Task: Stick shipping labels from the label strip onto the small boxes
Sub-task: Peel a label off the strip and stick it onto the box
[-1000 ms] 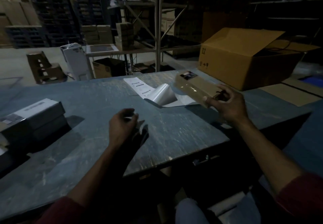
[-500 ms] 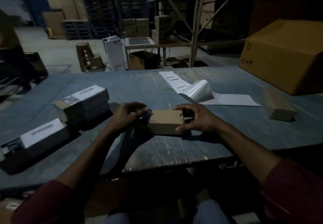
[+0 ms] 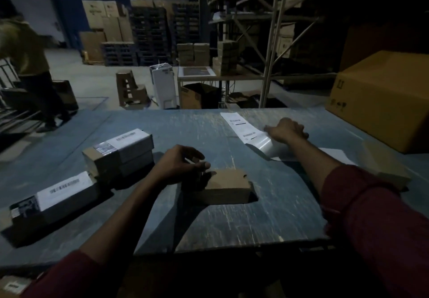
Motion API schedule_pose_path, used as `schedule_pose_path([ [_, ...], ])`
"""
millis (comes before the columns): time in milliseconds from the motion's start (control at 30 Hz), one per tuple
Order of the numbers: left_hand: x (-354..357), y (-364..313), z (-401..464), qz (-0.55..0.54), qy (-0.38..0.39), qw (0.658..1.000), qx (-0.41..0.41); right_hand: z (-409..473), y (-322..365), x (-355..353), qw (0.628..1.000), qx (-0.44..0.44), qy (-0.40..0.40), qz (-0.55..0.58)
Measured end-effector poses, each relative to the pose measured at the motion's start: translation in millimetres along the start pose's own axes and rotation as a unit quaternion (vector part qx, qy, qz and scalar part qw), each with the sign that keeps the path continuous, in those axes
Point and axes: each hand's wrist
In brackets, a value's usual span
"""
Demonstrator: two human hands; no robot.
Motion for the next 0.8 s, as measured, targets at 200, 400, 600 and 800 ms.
schedule_pose_path([
  [200, 18, -27, 31, -0.116, -0.096, 0.989, -0.001, 20, -18, 20, 0.996, -0.014, 0.069, 0.052],
  [400, 41, -50, 62, -0.250, -0.127, 0.954, -0.110, -34, -49, 19, 0.962, -0.101, 0.091, 0.238],
  [600, 54, -72, 76, -0.353, -0.005, 0.892, -0.284, -81, -62, 12, 0.910, -0.163, 0.150, 0.351],
  [800, 60, -64, 84, -0.409, 0.034, 0.856, -0.315, -89, -65, 7, 0.914, -0.204, 0.148, 0.318],
])
Point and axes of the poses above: each hand's wrist, its own z-axis towards the middle knuckle, its own x-axis out of the palm, y = z × x, and after that the axes turned 9 degrees about x, right-handed
